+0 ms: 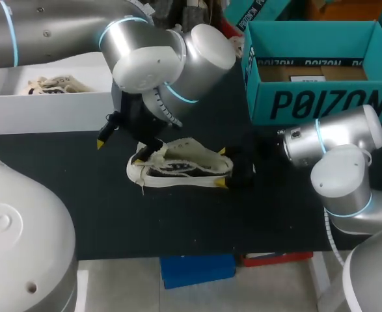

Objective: Take the shoe out of the shoebox, open the shoe tongue, remove and reinsert the insole, then place the shoe into the shoebox

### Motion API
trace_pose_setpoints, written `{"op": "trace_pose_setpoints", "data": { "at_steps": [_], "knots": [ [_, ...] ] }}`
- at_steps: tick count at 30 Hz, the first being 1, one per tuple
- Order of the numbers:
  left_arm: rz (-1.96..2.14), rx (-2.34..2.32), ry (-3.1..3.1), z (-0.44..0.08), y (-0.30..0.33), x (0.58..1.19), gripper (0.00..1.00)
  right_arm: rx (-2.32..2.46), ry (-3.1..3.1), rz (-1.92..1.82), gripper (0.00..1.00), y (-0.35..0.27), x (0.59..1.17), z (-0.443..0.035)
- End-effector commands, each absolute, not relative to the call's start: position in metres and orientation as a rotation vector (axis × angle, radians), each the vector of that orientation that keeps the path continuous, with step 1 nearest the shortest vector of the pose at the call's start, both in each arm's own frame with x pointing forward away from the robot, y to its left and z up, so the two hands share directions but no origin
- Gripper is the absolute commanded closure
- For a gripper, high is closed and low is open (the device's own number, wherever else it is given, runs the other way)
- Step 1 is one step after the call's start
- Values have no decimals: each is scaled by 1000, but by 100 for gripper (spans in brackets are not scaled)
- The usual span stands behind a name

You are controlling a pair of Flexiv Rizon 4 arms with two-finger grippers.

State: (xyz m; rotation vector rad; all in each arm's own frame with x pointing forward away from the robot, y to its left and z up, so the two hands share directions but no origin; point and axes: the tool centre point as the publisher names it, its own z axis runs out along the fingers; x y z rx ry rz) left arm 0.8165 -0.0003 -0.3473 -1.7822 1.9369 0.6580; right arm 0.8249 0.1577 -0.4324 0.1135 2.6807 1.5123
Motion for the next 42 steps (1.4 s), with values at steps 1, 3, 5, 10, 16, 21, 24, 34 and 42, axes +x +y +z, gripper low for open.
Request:
{"op": "trace_pose_setpoints", "data": {
  "at_steps": [1, 3, 5, 10, 16, 21, 24, 34, 42],
  "knots": [
    [672, -1729, 1929, -349, -12, 821, 0, 116, 2682, 1509, 100, 157, 825, -433],
    [598, -1680, 2006, -340, -14, 820, 0, 116, 2682, 1509, 100, 157, 825, -433],
    [478, -1596, 2145, -327, -17, 819, 0, 116, 2682, 1509, 100, 157, 825, -433],
    [170, -1213, 2598, -281, -26, 814, 57, 116, 2682, 1509, 100, 157, 825, -433],
    [-202, -471, 3140, -240, -50, 804, 100, 116, 2682, 1509, 100, 157, 825, -433],
    [-323, -331, 3321, -234, -84, 805, 100, 116, 2682, 1509, 100, 157, 825, -433],
    [-421, -203, 3386, -239, -99, 805, 100, 116, 2682, 1509, 100, 157, 825, -433],
    [-569, 33, 3461, -239, -99, 805, 100, 116, 2682, 1509, 100, 157, 825, -433],
    [-569, 33, 3461, -239, -99, 805, 100, 116, 2682, 1509, 100, 157, 825, -433]
  ]
}}
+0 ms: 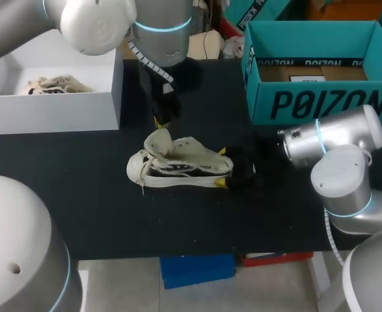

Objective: Take the shoe out of the shoebox, open the shoe tongue, remove and reinsert the insole, then place the shoe into the shoebox

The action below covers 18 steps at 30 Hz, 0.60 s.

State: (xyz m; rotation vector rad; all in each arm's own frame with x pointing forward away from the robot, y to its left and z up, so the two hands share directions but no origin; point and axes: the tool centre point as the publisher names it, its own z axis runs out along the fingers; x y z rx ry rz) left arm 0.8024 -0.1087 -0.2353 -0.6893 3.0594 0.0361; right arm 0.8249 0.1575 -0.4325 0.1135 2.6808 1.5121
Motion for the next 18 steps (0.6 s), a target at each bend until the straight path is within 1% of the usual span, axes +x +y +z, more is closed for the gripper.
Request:
{"op": "trace_pose_setpoints", "data": {
  "at_steps": [1, 6, 11, 18],
  "knots": [
    [-569, 33, 3461, -239, -99, 805, 100, 116, 2682, 1509, 100, 157, 825, -433],
    [-764, 186, 3497, -252, -106, 802, 100, 116, 2682, 1509, 100, 157, 825, -433],
    [-710, 322, 3520, -262, -119, 800, 100, 116, 2682, 1509, 100, 157, 825, -433],
    [-614, 375, 3497, -273, -133, 803, 100, 116, 2682, 1509, 100, 157, 825, -433]
  ]
}}
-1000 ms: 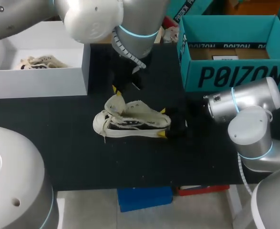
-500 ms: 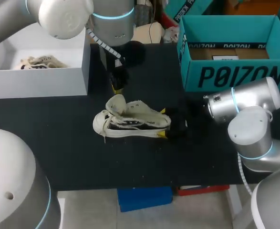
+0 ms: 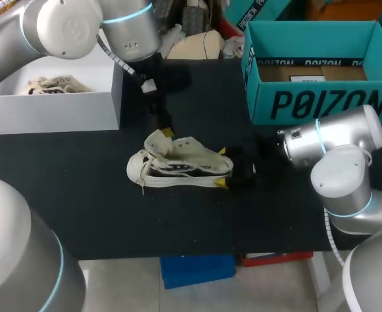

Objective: Take the shoe out of the shoebox, open the shoe tongue, remove and reinsert the insole, then place the shoe into the shoebox

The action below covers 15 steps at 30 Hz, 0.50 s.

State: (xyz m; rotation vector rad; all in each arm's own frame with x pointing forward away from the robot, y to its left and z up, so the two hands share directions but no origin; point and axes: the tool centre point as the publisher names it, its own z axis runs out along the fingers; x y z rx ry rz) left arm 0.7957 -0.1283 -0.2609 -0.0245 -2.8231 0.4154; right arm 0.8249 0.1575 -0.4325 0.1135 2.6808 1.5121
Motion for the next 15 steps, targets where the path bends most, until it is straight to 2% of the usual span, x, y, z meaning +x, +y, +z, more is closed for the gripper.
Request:
{"op": "trace_pose_setpoints", "data": {
  "at_steps": [1, 15],
  "knots": [
    [449, -287, -2670, -274, -135, 804, 100, 116, 2682, 1509, 100, 157, 825, -433],
    [336, -293, -2767, -291, -154, 816, 100, 116, 2682, 1509, 100, 157, 825, -433]
  ]
}}
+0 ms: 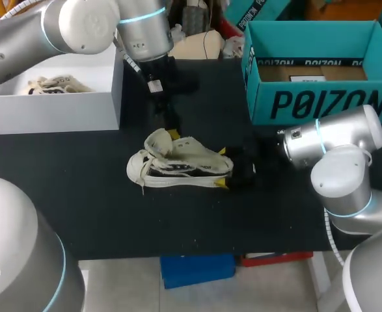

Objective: Take the shoe out of the shoebox, open the shoe tongue, remove and reinsert the insole, then place the shoe into the shoebox

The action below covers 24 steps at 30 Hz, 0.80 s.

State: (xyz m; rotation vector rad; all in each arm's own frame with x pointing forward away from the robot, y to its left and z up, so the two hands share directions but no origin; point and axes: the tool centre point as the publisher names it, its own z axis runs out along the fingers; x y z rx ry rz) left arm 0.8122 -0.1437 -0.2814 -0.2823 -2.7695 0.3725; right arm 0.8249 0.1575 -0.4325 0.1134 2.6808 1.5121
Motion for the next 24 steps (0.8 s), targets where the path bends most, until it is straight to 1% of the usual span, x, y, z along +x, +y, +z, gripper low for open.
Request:
{"op": "trace_pose_setpoints", "data": {
  "at_steps": [1, 10, 24],
  "knots": [
    [334, -295, -2767, -293, -156, 817, 100, 116, 2682, 1509, 100, 157, 825, -433],
    [295, -301, -2761, -320, -165, 824, 100, 116, 2682, 1509, 100, 157, 825, -433],
    [218, -338, -2722, -369, -162, 814, 100, 116, 2682, 1509, 100, 157, 825, -433]
  ]
}}
